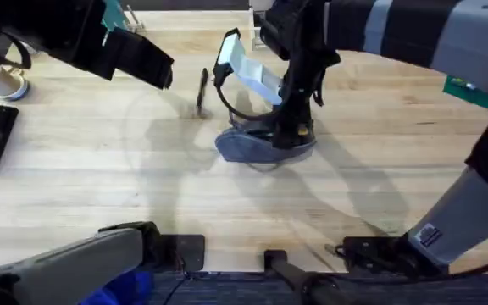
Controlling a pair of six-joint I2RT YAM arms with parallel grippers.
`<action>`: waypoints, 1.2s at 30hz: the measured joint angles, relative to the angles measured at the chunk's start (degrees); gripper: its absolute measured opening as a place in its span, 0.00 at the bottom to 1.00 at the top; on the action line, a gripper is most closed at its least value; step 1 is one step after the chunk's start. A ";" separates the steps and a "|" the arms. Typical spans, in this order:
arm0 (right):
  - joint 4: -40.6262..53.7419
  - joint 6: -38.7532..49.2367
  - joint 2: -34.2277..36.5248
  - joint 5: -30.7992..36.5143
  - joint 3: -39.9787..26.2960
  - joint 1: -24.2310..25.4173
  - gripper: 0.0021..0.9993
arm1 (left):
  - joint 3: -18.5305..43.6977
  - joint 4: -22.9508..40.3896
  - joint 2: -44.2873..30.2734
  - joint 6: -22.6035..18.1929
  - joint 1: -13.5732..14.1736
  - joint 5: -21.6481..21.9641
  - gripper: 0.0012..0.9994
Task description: Unzip the bag, pick up the pens from the table one at a time and place them inside, then zip the bag closed.
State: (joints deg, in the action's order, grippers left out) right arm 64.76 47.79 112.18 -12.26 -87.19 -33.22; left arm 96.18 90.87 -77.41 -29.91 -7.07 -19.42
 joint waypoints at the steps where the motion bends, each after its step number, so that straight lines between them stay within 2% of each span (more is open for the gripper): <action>1: 0.10 -0.02 0.14 -0.21 -0.01 -0.03 0.67 | 0.00 0.00 0.00 0.00 0.00 0.00 1.00; 3: 0.63 0.10 0.08 -0.67 -0.02 -0.32 0.95 | 0.00 0.00 0.00 0.00 0.00 0.00 1.00; 4: 0.82 0.16 0.13 -0.66 -0.01 -0.50 0.98 | 0.00 0.00 0.00 0.00 0.00 0.00 1.00; 21: 0.84 0.17 0.14 -0.66 -0.01 -0.58 1.00 | 0.00 0.04 0.00 0.00 0.00 0.02 1.00; 25: 0.50 -0.20 0.20 -0.62 -0.01 -0.53 0.91 | 0.00 0.04 0.00 0.00 0.00 0.00 1.00; 28: 1.52 -0.52 0.20 -0.64 -0.22 -0.54 0.98 | 0.00 0.04 0.00 0.00 0.00 0.00 1.00; 36: 11.23 -1.32 2.62 0.25 -8.56 -0.52 1.00 | 0.00 0.04 0.00 0.00 0.00 0.02 1.00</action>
State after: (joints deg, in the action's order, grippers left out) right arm 76.00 46.47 114.80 -12.01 -95.75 -33.74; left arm 96.18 90.91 -77.41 -29.91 -7.07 -19.40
